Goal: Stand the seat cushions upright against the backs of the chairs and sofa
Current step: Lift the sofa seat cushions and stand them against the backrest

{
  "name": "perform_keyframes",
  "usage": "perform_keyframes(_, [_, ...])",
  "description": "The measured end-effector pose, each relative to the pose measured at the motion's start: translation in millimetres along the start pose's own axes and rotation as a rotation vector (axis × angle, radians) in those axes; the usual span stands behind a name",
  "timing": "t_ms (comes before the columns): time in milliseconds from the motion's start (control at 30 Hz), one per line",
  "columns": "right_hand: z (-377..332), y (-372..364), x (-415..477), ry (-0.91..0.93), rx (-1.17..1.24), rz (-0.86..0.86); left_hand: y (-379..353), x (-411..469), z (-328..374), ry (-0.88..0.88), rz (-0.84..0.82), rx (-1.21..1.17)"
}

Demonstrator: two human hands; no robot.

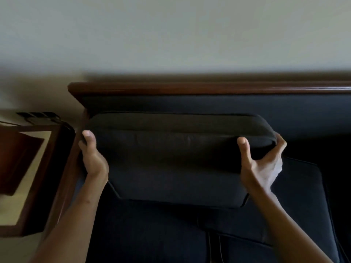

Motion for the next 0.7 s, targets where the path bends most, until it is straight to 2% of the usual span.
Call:
perform_keyframes(100, [-10.0,12.5,-10.6,0.057,0.079,0.004,15.2,-23.5,9.9,0.050,-0.053,-0.128])
perform_keyframes(200, [-9.7,13.0,-15.5,0.050,0.095,-0.036,18.5,-37.9,5.8,0.107,-0.139,-0.082])
perform_keyframes(400, [-32.1,-19.6,-33.6,0.127,0.206,-0.199,92.7,-49.7,-29.3,0.250,-0.034,-0.020])
perform_keyframes(567, [-27.5,-22.7,-53.1,0.151,0.313,-0.147,93.7,-69.8,-27.1,0.243,-0.066,-0.053])
perform_keyframes(700, [-39.4,-30.6,-45.2,0.161,0.340,-0.110,87.5,-61.0,-20.2,0.306,-0.019,-0.108])
Point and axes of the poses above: each hand's wrist, its own x-axis towards the middle knuckle, its own y-axis out of the back of the hand, z = x × y, the point moved 10 cm from there along x, towards the middle knuckle, and after that the axes turned 13 degrees about -z, right-handed, at the moved point
